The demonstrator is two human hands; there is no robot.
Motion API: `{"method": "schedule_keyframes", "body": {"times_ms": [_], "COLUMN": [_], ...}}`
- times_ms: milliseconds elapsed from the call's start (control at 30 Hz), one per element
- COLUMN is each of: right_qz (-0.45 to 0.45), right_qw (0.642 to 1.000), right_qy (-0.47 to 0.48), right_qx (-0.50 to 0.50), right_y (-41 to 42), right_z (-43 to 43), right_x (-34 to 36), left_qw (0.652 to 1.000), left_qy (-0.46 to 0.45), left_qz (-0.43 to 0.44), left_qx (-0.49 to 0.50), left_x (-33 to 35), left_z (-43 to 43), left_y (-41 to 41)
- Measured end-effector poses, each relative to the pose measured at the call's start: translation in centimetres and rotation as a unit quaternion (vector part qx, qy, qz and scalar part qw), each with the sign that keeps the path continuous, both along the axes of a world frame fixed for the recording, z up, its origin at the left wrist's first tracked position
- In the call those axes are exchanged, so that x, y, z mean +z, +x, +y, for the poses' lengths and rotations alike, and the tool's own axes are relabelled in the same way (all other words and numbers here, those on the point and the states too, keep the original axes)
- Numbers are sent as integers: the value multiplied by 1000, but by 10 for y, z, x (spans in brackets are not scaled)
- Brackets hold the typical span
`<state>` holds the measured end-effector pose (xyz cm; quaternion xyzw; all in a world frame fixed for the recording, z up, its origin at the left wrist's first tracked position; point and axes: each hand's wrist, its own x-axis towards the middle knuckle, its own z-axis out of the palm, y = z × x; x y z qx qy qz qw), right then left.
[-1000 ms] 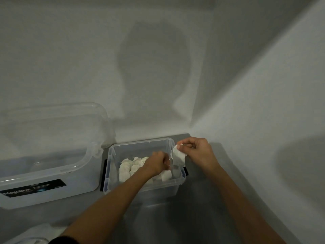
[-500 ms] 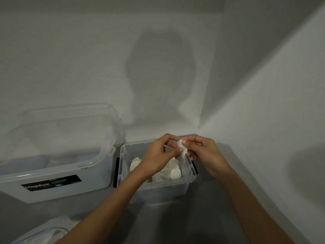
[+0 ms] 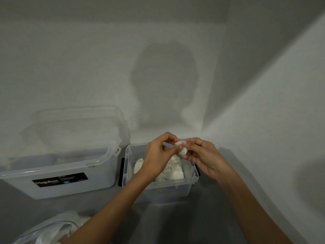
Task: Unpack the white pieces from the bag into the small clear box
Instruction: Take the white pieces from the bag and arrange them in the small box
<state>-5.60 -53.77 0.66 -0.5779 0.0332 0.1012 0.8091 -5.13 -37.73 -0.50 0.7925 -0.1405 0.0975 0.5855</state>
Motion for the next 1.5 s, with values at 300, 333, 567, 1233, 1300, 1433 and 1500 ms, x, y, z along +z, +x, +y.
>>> {"method": "schedule_keyframes", "body": {"times_ms": [300, 333, 567, 1233, 1300, 1433, 1500], "right_qz": [30, 29, 37, -320, -323, -301, -285], "right_qw": [996, 997, 993, 757, 741, 706, 690], "right_qy": [77, 76, 108, -567, -588, -637, -657], "right_qx": [-18, -13, 16, 59, 38, 71, 105], "right_y": [-1, -1, -4, 20, 28, 38, 41], "right_z": [-12, -12, -2, 10, 7, 9, 14], "right_x": [-4, -5, -10, 30, 26, 10, 3], "left_qw": [987, 985, 961, 970, 980, 980, 974], "left_qy": [-77, -77, -98, 228, 199, 173, 172], "left_qz": [140, 152, 222, -35, -1, 101, 144], "left_qx": [-14, -28, -135, -73, -19, 15, -1], "left_x": [6, 6, 4, -4, -6, -15, -21], "left_z": [39, 42, 30, 35, 41, 51, 52], "left_y": [-1, -1, -9, 6, 10, 22, 26]}}
